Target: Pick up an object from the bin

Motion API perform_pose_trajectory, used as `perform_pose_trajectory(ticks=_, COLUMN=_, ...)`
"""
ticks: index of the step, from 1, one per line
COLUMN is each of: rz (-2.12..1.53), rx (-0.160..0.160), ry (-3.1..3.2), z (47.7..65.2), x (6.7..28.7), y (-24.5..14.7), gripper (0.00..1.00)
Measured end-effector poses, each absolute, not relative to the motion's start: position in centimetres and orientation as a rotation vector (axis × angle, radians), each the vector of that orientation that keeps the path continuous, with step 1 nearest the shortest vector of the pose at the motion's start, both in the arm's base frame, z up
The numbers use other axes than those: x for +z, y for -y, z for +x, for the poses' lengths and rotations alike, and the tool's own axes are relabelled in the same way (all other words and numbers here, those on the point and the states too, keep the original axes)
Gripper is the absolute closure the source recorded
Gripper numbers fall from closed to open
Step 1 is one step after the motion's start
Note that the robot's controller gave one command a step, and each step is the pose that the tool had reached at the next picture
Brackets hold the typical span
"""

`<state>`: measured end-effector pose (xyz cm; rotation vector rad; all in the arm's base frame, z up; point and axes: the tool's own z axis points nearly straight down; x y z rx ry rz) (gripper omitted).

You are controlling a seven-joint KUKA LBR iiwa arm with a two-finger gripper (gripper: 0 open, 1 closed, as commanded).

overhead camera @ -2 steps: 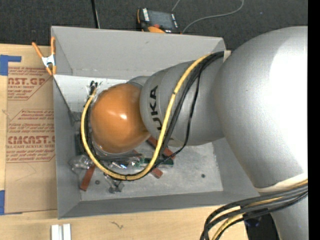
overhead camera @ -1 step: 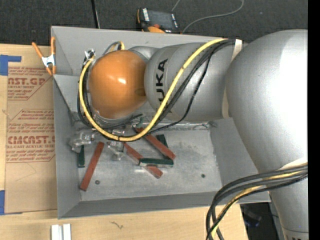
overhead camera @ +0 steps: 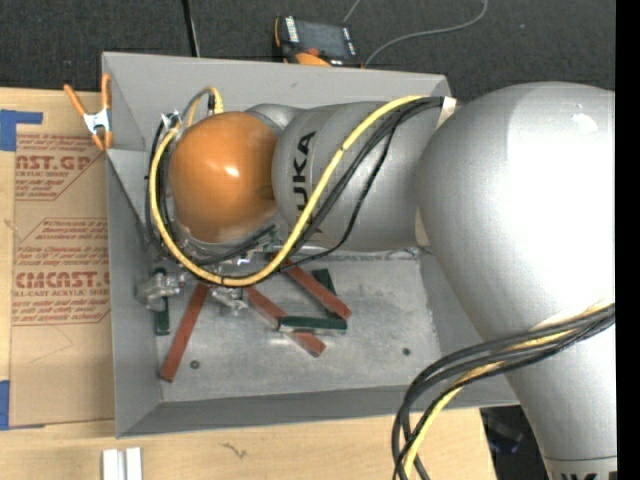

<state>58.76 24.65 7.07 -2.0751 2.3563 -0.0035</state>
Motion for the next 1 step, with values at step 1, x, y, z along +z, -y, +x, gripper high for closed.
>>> perform_pose_trajectory(ticks=1, rz=-2.071, rx=0.001, ry=-2.359, z=58.83, x=7.14, y=-24.65, gripper=0.0)
